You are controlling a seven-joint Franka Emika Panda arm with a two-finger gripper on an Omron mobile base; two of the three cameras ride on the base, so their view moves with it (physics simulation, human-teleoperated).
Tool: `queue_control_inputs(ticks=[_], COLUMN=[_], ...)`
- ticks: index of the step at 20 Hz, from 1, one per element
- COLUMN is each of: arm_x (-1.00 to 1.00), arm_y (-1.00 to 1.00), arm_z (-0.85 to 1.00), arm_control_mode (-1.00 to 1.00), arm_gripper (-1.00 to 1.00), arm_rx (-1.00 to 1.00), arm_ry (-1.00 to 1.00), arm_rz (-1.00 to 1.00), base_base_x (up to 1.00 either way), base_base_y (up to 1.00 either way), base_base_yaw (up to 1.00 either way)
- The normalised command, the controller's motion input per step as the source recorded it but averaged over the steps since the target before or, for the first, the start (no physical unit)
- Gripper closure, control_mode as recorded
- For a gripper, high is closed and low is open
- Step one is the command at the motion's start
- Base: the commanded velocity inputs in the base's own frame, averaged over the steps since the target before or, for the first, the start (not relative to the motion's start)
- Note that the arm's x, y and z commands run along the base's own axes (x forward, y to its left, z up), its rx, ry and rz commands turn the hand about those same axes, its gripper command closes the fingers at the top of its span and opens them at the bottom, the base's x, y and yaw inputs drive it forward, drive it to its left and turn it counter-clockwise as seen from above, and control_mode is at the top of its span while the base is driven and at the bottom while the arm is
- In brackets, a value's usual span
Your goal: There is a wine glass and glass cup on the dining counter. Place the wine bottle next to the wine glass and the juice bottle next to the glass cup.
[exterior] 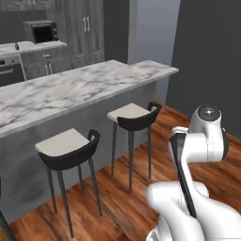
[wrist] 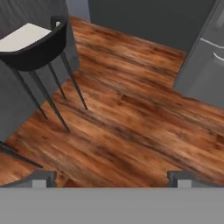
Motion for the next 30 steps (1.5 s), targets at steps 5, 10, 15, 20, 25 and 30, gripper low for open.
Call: queue_control_inputs(ticks=[5,10,15,20,25,30], arm_x=[0.00,0.00,0.00,0.00,0.00,0.00], arm_y=[0.00,0.00,0.00,0.00,0.00,0.00], arm_z=[0.00,0.00,0.00,0.00,0.00,0.00], arm_control_mode=[1.00,1.00,1.00,1.00,1.00,1.00], arm_gripper=[-1.00,-1.00,-1.00,-1.00,-1.00,-1.00], arm_rx=[0.00,0.00,0.00,0.00,0.00,0.00], arm_ry=[0.00,0.00,0.00,0.00,0.00,0.00], arm_rz=[0.00,0.00,0.00,0.00,0.00,0.00], base_base_x=[0.19,0.33,0.33,0.39,0.56,0.62], base_base_y=[-0.61,-0.66,-0.71,-0.68,-0.49,-0.44], base_base_yaw=[-0.21,-0.05,0.00,0.01,0.01,0.00])
